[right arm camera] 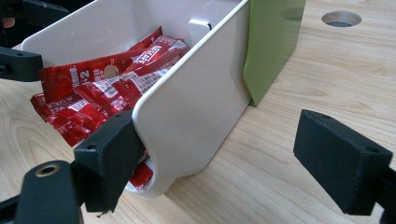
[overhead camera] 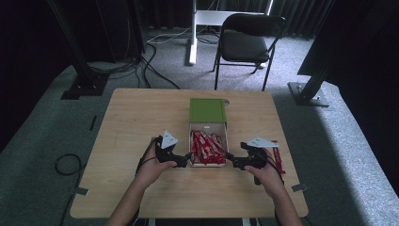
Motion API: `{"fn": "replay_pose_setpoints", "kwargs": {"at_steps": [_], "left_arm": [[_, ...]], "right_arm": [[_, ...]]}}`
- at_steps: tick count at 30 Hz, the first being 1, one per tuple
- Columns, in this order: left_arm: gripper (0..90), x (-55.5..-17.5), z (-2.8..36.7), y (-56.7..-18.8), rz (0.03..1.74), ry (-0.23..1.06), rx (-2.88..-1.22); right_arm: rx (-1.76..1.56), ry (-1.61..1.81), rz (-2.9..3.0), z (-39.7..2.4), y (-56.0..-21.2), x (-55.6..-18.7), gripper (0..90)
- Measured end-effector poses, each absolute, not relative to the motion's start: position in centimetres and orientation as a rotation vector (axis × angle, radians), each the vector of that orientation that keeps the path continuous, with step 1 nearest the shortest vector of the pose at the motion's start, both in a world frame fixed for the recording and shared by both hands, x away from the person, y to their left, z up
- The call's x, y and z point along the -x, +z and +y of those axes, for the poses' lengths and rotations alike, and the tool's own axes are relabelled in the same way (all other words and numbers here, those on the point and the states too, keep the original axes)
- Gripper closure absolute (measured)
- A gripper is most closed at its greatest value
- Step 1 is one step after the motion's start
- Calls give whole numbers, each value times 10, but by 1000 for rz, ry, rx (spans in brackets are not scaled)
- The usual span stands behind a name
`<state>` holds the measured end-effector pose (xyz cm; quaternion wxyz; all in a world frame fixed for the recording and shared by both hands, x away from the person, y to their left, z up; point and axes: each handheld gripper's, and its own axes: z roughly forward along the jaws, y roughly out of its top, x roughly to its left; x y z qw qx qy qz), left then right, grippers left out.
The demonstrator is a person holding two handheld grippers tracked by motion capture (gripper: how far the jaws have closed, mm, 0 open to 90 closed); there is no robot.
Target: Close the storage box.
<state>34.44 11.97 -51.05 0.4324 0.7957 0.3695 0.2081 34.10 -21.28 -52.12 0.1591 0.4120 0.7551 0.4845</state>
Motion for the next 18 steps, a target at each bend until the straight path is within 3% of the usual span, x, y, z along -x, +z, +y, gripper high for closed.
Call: {"fn": "replay_pose_setpoints", "kwargs": {"at_steps": [18], "left_arm": [[14, -353, 119, -508, 920, 531, -1998]], "right_arm": [[-1173, 1366, 2161, -212, -519, -348, 140]]}}
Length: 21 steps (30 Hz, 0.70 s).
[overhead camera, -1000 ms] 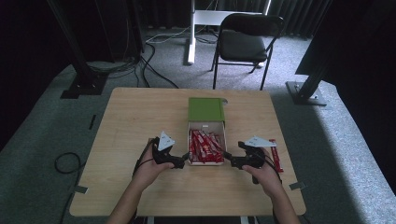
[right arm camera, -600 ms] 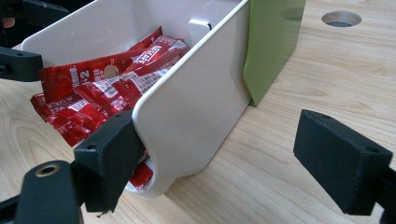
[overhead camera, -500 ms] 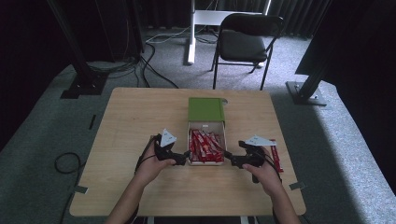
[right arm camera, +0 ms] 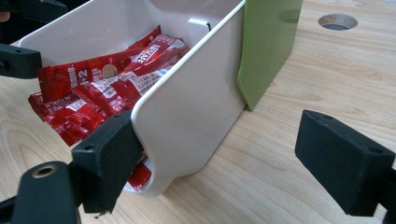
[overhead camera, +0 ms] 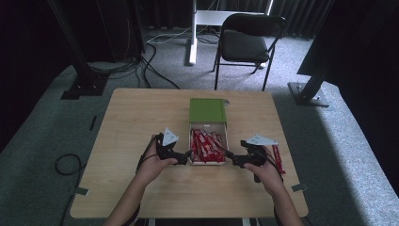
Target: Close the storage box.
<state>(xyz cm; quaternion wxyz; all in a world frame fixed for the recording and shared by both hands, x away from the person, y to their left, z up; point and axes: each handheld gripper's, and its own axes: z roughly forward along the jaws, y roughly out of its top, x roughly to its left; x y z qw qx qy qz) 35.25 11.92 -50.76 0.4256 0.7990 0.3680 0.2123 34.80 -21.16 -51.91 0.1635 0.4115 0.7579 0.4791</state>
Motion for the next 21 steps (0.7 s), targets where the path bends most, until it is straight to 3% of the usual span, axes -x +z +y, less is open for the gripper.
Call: {"fn": "replay_pose_setpoints", "kwargs": {"at_steps": [21], "left_arm": [[14, -364, 118, -507, 935, 519, -1999]], "right_arm": [[-1184, 1356, 2155, -211, -518, -359, 140]]}}
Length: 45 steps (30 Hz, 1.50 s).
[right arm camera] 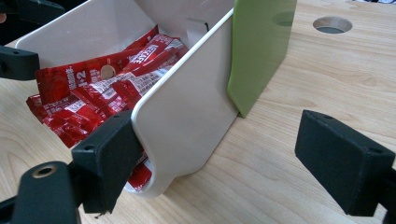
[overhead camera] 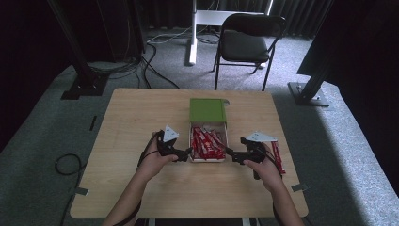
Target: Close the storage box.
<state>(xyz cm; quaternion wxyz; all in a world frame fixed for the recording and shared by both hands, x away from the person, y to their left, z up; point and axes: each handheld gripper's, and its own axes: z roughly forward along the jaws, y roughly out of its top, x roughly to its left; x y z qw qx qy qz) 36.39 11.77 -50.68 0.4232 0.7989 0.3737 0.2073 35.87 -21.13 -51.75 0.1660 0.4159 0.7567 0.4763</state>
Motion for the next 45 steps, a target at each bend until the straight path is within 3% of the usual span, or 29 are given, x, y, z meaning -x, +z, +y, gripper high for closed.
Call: {"fn": "replay_pose_setpoints", "kwargs": {"at_steps": [45], "left_arm": [[14, -388, 117, -504, 982, 504, -1974]], "right_arm": [[-1245, 1356, 2118, -210, -513, -384, 131]]}}
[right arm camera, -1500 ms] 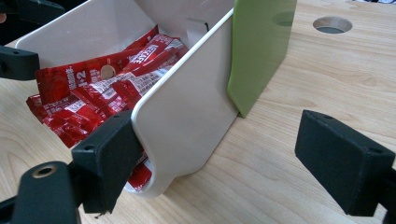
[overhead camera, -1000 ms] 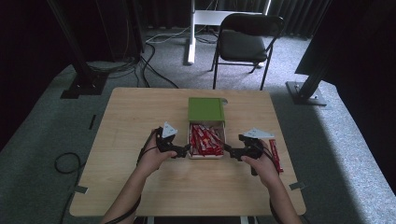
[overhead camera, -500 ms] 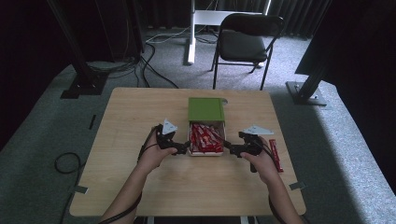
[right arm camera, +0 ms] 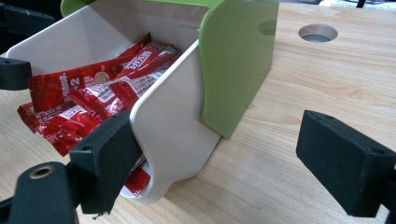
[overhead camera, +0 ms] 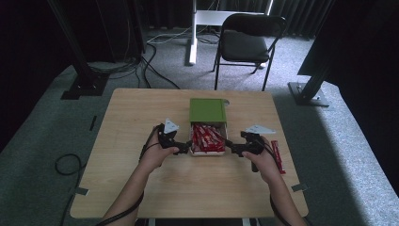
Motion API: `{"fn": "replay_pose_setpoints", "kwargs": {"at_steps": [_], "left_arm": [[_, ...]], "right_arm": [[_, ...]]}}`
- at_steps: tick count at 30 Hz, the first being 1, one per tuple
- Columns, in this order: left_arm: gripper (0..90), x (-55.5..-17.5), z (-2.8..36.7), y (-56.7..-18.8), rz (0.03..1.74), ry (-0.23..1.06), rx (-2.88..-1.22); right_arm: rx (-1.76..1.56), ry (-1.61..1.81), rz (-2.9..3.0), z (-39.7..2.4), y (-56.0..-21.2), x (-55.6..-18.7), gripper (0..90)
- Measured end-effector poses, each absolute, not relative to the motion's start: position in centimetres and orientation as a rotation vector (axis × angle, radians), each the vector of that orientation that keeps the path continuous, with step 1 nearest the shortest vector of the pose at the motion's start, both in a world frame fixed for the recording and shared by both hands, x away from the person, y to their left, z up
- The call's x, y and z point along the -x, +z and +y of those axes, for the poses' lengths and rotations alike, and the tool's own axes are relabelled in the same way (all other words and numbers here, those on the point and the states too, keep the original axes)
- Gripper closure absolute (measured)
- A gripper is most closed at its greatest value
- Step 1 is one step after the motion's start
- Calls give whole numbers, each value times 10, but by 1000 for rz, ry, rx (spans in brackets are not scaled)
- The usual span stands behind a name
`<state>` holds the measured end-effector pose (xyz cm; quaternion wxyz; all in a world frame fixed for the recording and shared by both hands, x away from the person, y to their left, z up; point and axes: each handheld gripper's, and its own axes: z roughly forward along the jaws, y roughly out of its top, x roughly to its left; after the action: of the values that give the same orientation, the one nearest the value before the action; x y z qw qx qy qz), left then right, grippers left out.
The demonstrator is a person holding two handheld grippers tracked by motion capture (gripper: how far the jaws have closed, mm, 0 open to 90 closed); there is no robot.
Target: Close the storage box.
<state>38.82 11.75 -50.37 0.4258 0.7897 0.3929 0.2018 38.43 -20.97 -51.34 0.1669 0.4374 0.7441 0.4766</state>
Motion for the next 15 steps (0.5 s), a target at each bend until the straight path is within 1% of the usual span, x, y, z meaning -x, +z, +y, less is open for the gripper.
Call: {"fn": "replay_pose_setpoints", "kwargs": {"at_steps": [15], "left_arm": [[14, -396, 117, -503, 994, 513, -1978]], "right_arm": [[-1260, 1350, 2102, -209, -513, -392, 131]]}}
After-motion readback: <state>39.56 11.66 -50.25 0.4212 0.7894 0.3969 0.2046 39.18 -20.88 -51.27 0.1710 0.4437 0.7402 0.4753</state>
